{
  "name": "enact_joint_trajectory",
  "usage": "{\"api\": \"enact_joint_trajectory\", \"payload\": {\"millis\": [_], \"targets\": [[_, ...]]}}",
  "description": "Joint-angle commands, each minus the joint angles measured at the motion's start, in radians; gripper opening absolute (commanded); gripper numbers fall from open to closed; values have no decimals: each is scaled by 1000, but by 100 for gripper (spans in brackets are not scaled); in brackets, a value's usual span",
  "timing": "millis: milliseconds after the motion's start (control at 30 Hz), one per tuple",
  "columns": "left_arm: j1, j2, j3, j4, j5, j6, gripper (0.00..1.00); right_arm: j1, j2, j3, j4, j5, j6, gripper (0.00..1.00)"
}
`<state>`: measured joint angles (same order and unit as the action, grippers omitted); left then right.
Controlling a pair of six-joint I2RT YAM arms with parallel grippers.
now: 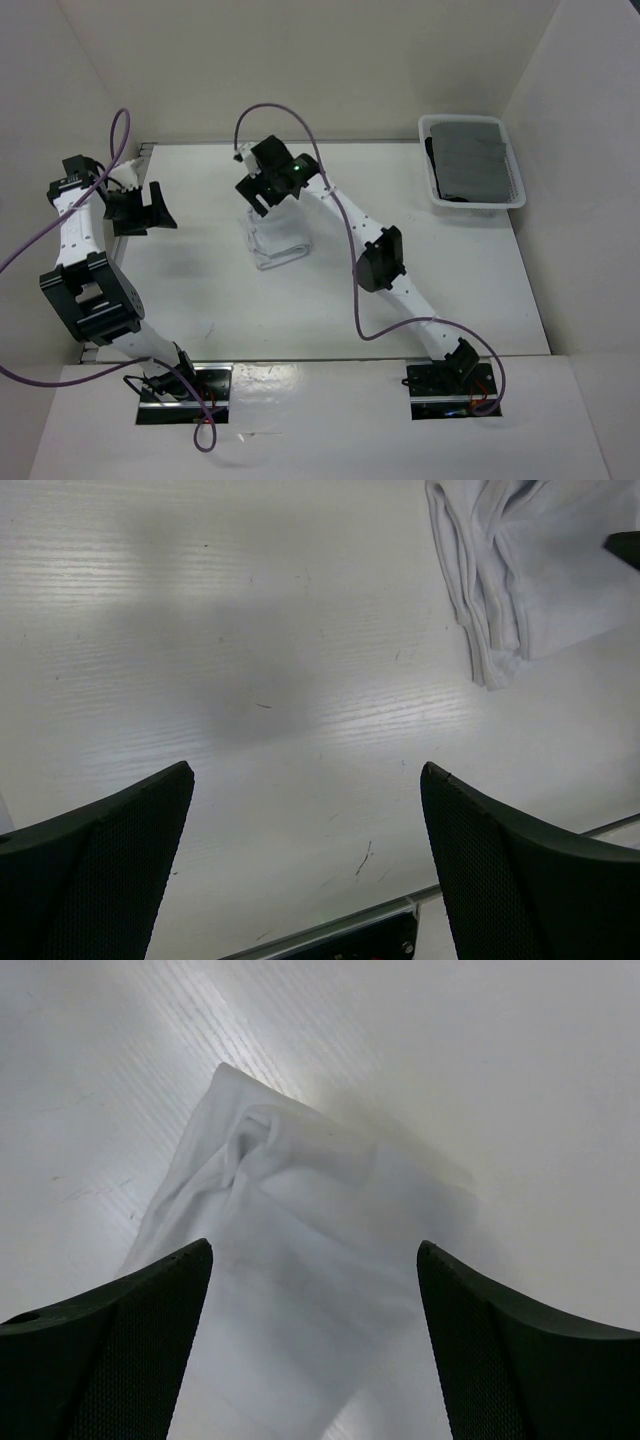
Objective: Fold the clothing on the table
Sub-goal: Fold the skirt
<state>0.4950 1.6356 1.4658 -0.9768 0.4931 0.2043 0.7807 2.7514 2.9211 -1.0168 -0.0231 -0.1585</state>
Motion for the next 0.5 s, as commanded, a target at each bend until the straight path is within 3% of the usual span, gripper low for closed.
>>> {"api": "enact_joint_trajectory", "payload": {"millis": [0, 167, 233, 333, 467], "targets": [[1, -49, 31, -14, 50, -3, 100, -41, -238, -52, -5, -20, -12, 88], [1, -78, 54, 32, 41, -57, 100, -122, -427, -204, 47, 124, 29, 93], [1, -89, 54, 76, 9, -81, 100, -156, -529, -327, 102, 275, 57, 94], [1, -138, -7, 151, -82, -129, 100, -244, -713, -606, 243, 475, 123, 99], [1, -194, -88, 216, -221, -161, 100, -371, -982, -1104, 401, 511, 163, 99]]}}
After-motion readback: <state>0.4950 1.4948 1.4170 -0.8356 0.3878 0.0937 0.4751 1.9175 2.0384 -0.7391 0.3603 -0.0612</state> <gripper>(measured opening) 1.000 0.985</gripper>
